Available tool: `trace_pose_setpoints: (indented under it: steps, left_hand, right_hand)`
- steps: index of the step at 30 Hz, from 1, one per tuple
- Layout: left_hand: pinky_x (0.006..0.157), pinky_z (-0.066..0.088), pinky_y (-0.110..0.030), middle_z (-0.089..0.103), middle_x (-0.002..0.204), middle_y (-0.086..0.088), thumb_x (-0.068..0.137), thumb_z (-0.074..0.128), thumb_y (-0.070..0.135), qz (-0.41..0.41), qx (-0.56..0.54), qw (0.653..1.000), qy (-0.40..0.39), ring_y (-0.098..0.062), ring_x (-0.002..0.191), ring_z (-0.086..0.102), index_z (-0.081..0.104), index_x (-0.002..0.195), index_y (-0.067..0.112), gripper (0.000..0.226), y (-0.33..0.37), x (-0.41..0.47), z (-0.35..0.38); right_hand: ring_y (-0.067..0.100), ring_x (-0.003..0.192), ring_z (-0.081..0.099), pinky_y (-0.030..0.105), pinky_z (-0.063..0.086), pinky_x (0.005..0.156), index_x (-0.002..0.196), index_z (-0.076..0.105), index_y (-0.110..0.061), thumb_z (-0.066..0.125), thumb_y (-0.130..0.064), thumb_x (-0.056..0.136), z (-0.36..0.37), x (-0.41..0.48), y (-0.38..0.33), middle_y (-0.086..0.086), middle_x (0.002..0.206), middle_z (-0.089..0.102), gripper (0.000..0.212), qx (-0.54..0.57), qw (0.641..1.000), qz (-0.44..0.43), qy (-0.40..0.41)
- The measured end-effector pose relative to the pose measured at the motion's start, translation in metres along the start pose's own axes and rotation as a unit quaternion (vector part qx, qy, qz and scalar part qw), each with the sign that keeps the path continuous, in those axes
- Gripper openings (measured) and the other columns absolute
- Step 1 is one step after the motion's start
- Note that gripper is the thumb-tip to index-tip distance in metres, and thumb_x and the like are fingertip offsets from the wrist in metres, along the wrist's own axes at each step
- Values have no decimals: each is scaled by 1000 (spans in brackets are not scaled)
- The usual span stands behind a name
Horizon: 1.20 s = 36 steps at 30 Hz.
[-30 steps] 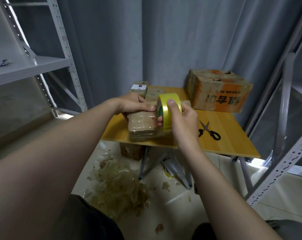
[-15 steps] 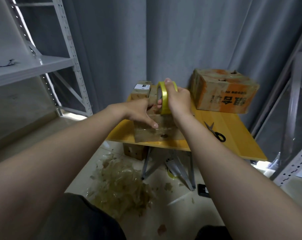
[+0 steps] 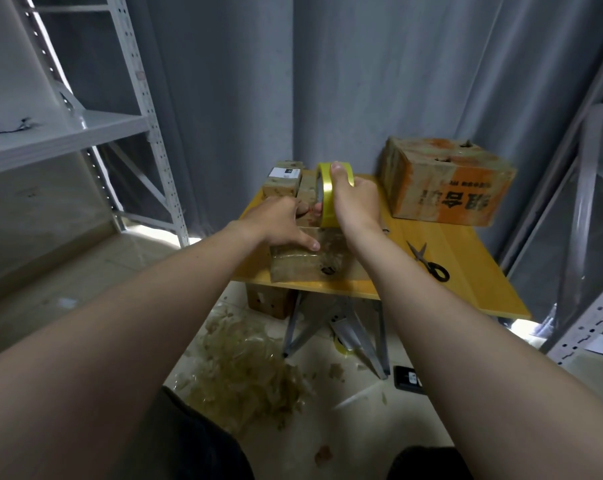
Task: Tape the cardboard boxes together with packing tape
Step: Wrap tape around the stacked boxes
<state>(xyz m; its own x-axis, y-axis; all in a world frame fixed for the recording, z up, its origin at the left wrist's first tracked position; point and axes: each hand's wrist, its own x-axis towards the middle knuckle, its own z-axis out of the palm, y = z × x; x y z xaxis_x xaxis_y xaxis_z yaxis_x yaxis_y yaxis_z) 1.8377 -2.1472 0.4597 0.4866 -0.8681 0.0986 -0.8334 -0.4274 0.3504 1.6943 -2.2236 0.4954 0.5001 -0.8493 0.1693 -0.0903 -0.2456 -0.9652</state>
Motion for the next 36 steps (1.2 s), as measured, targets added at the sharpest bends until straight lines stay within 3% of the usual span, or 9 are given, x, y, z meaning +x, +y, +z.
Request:
trace_pose_setpoints:
  steps: [8,11,13,16,20,24,28,31,36]
  left_hand:
    - [75,46,-36,70,119,8,60,84,72,-3,17,1000,6,-20,110,61,69,121,32,75,2,1,1]
    - [77,47,-37,70,120,10,56,83,75,-2,11,1000,5,-21,112,61,67,125,37,80,5,2,0]
    - [69,43,-32,70,110,16,53,80,78,-4,13,1000,-1,-20,108,61,68,108,47,65,4,1,1]
    - [59,32,-28,65,92,18,50,79,80,-20,9,1000,4,-19,96,60,64,87,40,56,5,1,2]
    - [67,39,-33,69,112,11,53,79,80,-21,11,1000,15,-21,104,59,70,112,37,74,4,4,5]
    - [74,39,-33,69,125,6,49,72,84,-29,15,999,9,-26,117,61,65,131,36,96,5,6,5]
    - [83,39,-34,64,137,1,44,69,87,-36,2,999,7,-28,128,55,59,142,32,113,4,5,6]
    - [86,41,-35,63,140,2,43,69,88,-37,-2,999,3,-28,132,53,57,144,33,116,3,5,7]
    - [108,47,-47,58,147,0,42,71,86,-36,-9,999,-10,-30,138,47,52,150,29,124,2,4,5]
  right_hand:
    - [42,90,72,56,59,88,95,70,-4,54,-59,97,-5,0,-16,20,93,75,58,-5,999,36,17]
    - [44,95,71,57,58,90,102,70,-3,57,-60,93,-10,-4,-20,20,98,74,58,-1,999,51,10]
    - [42,91,72,55,59,89,100,72,-4,57,-60,92,-15,-10,-18,18,94,75,58,-12,998,56,6]
    - [43,90,73,57,59,89,98,72,-3,56,-60,93,-20,-25,-6,20,93,76,59,-27,998,59,-6]
    - [40,78,76,57,61,84,97,72,1,54,-53,101,-28,-49,17,20,81,76,57,-28,996,75,-34]
    - [17,47,70,19,55,50,92,73,-1,50,-50,105,-36,-65,41,4,54,70,56,-25,992,110,-50]
    - [3,35,59,10,39,37,81,66,-7,49,-48,106,-35,-71,49,-7,41,62,51,-32,993,110,-34]
    - [7,38,63,13,47,42,83,67,-7,50,-49,106,-33,-74,54,-4,46,65,51,-18,993,117,-32]
    - [22,49,72,39,65,67,93,71,-7,51,-54,103,-25,-77,67,6,58,72,52,-1,989,139,-40]
